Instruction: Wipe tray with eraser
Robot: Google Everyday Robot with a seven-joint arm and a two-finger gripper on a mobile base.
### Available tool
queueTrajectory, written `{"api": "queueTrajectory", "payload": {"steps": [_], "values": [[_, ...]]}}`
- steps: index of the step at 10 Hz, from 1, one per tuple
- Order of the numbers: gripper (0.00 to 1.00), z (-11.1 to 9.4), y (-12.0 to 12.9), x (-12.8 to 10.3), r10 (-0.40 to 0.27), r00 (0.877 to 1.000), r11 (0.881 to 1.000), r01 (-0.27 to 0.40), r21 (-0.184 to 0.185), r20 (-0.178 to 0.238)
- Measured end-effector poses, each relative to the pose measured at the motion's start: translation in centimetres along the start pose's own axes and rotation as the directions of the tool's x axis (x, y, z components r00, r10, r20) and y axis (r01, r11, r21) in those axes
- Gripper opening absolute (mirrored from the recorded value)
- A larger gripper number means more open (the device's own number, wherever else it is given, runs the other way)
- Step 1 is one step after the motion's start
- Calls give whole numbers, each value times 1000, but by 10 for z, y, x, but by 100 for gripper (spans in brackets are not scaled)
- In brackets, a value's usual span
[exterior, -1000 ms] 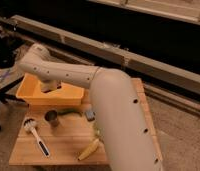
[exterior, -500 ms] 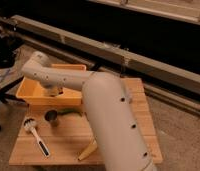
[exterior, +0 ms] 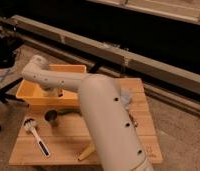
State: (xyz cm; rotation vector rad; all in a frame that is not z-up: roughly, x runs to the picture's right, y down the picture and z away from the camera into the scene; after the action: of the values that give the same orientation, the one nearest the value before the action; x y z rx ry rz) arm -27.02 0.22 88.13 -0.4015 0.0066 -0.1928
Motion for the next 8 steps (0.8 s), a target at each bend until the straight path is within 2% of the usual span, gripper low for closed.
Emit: {"api": "queueTrajectory", "payload": {"steps": [7, 8], "values": [[14, 0, -1, -2, 4, 1000, 1000, -4, 3, 1], [14, 6, -5, 1, 19, 1000, 1000, -19, 3, -13]]}}
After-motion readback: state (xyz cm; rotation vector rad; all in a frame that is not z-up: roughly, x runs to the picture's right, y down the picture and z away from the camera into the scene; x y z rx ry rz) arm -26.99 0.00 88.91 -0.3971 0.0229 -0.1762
